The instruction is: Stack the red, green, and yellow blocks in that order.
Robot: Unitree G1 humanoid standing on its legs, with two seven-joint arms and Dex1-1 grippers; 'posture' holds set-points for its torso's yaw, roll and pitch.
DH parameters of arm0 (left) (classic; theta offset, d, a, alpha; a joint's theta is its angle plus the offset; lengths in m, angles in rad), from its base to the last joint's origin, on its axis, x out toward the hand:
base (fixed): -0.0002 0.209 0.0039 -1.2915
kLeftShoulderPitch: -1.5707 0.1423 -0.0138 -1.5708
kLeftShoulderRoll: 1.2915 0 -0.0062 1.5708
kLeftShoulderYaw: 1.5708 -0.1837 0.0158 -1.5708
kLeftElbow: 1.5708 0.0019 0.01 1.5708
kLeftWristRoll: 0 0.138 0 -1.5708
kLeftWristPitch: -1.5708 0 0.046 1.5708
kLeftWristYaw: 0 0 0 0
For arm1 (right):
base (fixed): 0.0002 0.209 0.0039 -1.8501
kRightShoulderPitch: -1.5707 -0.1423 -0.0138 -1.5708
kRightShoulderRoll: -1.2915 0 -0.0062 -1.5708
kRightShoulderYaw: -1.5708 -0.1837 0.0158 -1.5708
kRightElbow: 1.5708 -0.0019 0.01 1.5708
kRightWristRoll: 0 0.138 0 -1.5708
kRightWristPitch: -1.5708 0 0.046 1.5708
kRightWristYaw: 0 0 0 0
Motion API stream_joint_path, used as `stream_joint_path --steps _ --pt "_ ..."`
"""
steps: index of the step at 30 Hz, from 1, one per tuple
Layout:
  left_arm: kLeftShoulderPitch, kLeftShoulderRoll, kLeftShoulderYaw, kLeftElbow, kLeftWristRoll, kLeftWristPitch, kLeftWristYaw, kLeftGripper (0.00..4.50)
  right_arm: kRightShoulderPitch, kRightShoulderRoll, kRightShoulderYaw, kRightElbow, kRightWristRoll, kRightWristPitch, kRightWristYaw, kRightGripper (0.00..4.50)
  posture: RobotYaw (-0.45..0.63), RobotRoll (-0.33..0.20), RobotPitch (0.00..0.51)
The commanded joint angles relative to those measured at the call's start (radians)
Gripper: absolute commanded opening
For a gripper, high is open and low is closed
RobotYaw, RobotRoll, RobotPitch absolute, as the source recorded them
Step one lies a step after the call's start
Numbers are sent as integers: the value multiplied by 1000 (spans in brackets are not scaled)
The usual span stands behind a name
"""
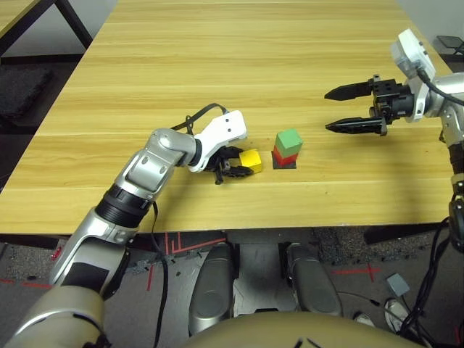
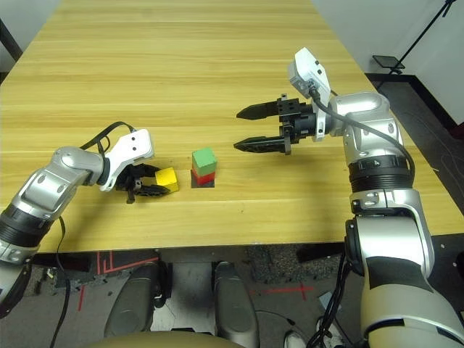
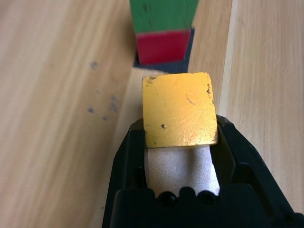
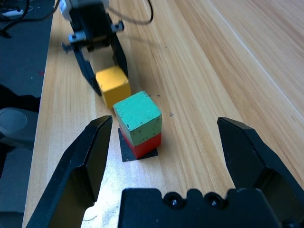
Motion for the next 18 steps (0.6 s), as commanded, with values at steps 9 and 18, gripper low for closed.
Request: stream_joint_path --steps 9,18 --pt "-294 -19 74 -136 -140 395 88 1937 33 -2 -4 -1 4 -10 11 4500 237 17 125" --pt "-395 -119 7 1 -147 387 150 1937 66 -10 -13 -44 21 3 17 4500 203 33 131"
